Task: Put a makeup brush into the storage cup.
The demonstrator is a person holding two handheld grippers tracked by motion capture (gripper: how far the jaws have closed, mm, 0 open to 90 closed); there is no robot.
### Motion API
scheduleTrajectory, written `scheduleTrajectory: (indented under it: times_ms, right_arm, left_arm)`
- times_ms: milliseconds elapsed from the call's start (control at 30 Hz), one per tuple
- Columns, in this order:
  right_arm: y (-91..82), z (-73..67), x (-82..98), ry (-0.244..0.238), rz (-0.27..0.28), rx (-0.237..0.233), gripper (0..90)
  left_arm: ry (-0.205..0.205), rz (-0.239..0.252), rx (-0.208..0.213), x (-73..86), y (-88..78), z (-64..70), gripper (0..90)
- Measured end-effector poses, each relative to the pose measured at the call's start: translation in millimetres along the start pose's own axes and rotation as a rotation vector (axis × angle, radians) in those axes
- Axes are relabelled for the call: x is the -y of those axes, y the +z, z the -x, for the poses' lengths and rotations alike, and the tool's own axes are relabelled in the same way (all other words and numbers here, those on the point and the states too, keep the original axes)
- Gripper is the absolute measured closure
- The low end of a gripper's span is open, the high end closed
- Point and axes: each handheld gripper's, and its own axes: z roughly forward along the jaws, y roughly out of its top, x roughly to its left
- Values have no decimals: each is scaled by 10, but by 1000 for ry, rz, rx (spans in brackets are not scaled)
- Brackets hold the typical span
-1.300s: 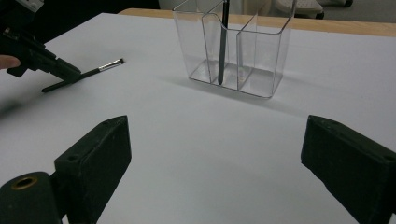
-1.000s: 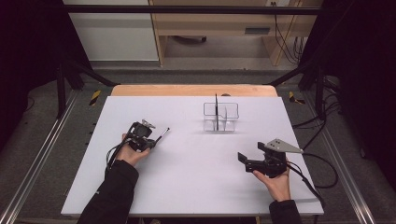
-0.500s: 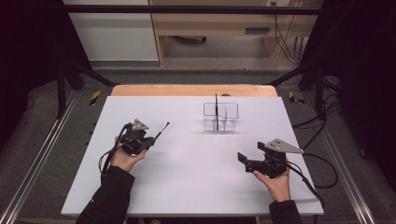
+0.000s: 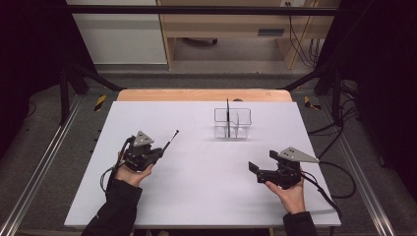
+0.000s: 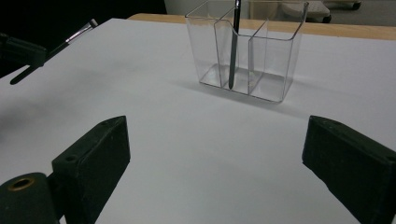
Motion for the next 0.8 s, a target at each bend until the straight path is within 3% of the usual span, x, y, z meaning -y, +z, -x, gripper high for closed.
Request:
scheduleTrajectory:
  times_ms: [533, 800]
  right_arm:
    - [24, -80, -38, 15, 15, -30, 77]
    - [64, -146, -98, 19, 23, -54, 78]
  left_arm:
    - [10, 71, -3, 27, -55, 270, 833]
    - [-17, 107, 8, 17, -88, 377, 833]
